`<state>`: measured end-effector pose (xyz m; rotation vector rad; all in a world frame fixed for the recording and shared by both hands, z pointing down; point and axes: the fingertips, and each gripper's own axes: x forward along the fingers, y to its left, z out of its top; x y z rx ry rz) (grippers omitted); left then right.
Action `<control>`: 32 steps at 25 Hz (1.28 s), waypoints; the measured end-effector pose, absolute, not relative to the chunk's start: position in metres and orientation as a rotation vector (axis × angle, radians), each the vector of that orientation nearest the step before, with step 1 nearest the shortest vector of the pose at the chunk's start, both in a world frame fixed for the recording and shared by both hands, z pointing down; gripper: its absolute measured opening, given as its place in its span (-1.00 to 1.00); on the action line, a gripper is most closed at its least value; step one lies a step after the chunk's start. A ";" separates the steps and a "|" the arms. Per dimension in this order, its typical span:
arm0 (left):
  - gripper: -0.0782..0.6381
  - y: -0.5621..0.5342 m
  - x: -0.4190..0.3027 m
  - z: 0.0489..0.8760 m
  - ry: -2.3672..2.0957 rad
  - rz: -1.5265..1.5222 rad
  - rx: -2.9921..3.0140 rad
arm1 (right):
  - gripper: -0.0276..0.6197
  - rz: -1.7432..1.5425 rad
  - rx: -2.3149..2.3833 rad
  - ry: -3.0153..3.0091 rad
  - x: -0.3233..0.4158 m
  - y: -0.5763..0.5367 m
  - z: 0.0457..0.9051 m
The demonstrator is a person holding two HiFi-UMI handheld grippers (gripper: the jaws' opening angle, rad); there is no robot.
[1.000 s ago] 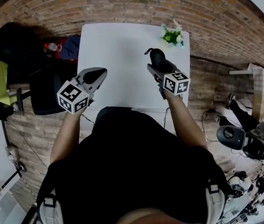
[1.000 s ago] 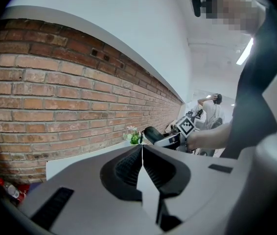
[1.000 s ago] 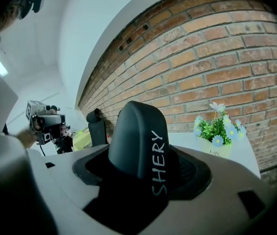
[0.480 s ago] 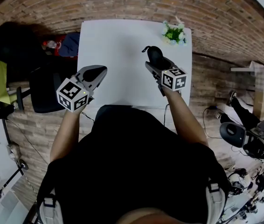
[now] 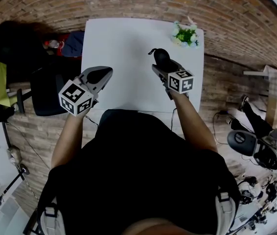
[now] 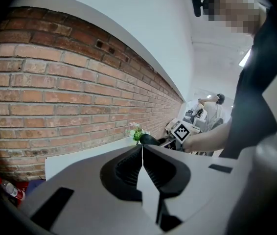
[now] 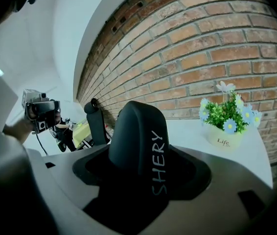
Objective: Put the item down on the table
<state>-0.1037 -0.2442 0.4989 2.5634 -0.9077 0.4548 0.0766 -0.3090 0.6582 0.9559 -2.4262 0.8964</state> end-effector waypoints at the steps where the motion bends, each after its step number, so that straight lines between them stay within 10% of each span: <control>1: -0.75 -0.245 -0.103 0.501 -0.908 0.457 2.559 | 0.18 0.899 0.953 -2.422 0.076 -0.309 0.661; 32: -0.75 -0.262 -0.113 0.539 -0.881 0.467 2.481 | 0.18 0.978 0.880 -2.224 0.070 -0.311 0.775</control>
